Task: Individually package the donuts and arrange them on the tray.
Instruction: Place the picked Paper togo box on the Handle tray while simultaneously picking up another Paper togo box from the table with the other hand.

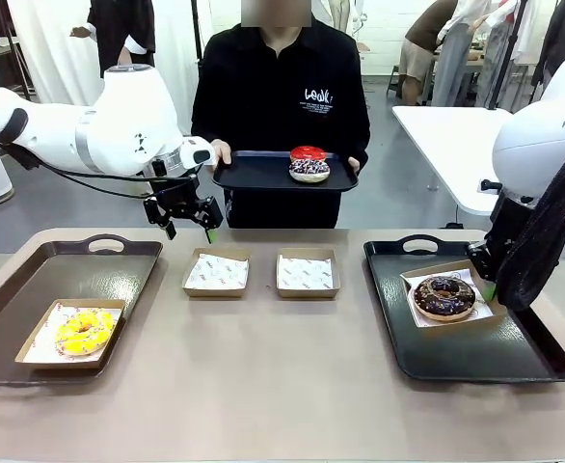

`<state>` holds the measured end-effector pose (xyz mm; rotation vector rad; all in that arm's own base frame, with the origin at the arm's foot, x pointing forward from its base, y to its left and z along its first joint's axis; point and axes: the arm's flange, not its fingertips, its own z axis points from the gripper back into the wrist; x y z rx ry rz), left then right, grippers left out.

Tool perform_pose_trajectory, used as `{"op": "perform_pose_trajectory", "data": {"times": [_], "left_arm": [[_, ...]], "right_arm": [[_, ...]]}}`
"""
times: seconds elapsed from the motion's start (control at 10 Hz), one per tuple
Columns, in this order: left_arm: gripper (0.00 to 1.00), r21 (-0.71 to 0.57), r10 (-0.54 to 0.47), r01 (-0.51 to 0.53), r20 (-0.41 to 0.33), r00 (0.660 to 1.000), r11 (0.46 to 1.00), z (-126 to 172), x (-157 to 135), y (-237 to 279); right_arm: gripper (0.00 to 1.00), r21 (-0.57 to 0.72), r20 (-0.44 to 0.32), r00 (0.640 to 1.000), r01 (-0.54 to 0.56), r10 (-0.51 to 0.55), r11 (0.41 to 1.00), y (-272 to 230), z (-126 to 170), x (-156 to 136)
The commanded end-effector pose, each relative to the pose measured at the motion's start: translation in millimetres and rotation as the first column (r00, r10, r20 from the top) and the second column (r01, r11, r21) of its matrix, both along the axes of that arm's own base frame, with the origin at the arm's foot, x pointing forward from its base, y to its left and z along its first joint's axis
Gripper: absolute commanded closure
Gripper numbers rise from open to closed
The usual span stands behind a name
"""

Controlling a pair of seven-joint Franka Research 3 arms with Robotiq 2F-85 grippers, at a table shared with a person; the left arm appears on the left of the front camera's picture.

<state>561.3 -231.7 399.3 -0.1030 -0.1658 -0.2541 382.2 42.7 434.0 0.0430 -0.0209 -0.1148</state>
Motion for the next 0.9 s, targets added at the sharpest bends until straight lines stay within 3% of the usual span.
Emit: {"op": "perform_pose_trajectory", "data": {"times": [0.0,0.6,0.8], "left_arm": [[0.00,0.016,-0.007,0.007,0.001,1.000,1.000,-3,2,2],[0.00,0.016,-0.007,0.007,0.001,1.000,1.000,-3,2,2],[0.00,0.016,0.042,-0.042,-0.009,0.999,0.999,-8,2,-1]], "right_arm": [[0.99,0.003,-0.001,1.000,0.007,-0.007,1.000,0,-2,-4],[0.99,0.000,0.000,1.000,0.000,0.000,1.000,0,0,0],[0.99,-0.013,0.045,0.999,0.000,0.000,1.000,11,-13,1]]}}
